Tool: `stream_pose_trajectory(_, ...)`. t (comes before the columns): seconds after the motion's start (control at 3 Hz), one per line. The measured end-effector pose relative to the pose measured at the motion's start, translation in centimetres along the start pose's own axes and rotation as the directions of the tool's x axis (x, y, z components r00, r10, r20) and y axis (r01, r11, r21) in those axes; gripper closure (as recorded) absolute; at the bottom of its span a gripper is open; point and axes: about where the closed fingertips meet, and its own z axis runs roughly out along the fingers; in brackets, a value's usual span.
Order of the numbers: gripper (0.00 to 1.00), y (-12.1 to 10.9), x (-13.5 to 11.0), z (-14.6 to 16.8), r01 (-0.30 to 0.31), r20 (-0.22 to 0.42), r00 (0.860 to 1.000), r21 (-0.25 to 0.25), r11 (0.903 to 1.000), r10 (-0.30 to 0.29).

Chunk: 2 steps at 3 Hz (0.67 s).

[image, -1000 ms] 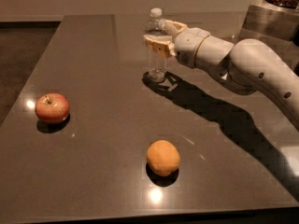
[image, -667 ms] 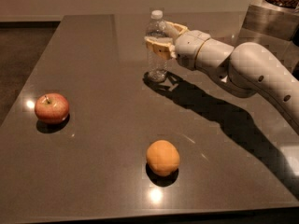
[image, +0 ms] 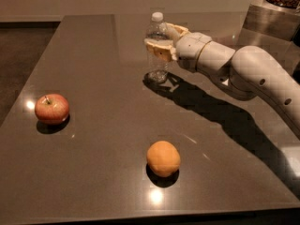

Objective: Place water bottle upright

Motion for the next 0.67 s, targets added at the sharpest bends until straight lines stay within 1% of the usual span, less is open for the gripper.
stream_pose_trajectory(0.33,0.08,0.06,0.36,0.01,0.000,-0.014,1.000,-0.008,1.0000,0.000)
stream_pose_trajectory(0.67,0.00,0.19,0.27,0.12,0.001,-0.013,1.000,-0.010,0.9999,-0.001)
